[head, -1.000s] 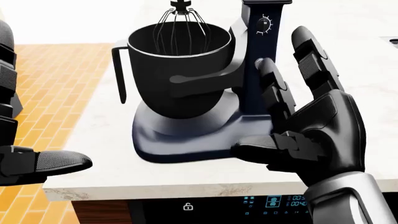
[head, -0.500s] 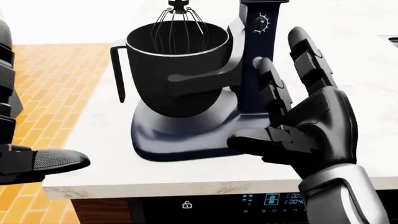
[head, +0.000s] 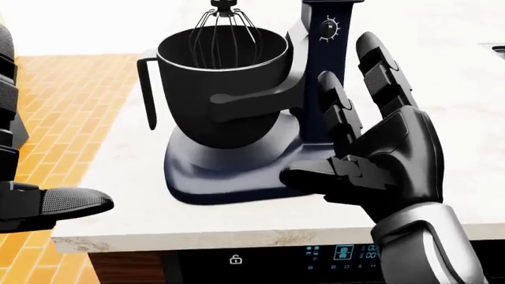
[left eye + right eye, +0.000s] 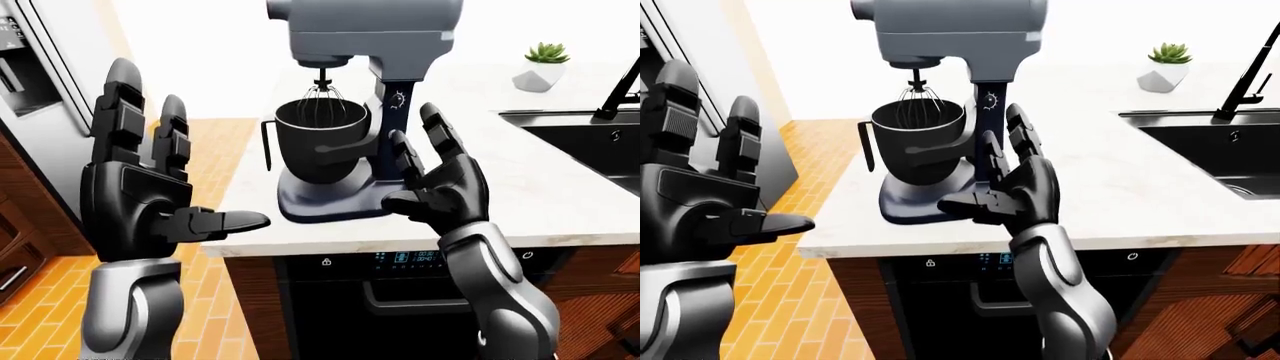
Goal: Open the stand mixer head.
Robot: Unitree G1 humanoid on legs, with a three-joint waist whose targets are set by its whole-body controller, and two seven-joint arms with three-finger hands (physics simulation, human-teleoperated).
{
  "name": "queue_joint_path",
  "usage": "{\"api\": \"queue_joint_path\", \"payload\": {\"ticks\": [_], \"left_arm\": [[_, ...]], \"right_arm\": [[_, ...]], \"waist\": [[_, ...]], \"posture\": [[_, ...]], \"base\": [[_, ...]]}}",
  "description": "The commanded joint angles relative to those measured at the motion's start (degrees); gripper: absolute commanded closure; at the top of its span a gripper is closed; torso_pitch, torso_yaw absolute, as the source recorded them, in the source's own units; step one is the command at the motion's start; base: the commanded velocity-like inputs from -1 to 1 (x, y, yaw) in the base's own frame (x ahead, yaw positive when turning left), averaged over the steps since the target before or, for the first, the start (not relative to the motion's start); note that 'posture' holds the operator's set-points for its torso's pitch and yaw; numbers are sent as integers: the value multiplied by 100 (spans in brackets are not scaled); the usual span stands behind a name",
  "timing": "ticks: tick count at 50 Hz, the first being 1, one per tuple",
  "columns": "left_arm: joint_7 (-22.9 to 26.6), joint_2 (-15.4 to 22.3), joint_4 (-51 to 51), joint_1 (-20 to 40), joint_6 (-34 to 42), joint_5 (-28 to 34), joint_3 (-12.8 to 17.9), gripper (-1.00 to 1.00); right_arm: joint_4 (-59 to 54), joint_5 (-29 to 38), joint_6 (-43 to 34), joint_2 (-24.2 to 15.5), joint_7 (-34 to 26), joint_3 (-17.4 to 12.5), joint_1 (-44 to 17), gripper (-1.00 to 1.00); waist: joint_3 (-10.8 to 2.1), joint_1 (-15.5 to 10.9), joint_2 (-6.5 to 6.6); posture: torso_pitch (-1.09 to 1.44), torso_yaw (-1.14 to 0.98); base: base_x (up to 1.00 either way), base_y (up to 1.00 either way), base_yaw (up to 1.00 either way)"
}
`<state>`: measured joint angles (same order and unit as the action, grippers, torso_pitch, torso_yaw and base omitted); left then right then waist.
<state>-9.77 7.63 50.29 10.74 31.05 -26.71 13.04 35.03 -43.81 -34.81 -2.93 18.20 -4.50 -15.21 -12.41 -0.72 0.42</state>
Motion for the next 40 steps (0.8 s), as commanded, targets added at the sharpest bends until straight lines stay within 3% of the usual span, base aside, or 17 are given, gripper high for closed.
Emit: {"api": "queue_joint_path", "payload": {"ticks": [1, 40], "left_arm": [[7, 38, 129, 131, -120, -17, 25, -100], [0, 51, 161, 115, -104, -42, 36, -100]], "right_arm": [[116, -22, 156, -12, -56, -30, -154, -100], [-408, 146, 397, 1, -224, -43, -280, -100]], "waist": [[-38, 0, 10], [-38, 1, 18]], "posture": [[-25, 0], [-25, 0]], "base": [[0, 0, 0], [0, 0, 0]]}}
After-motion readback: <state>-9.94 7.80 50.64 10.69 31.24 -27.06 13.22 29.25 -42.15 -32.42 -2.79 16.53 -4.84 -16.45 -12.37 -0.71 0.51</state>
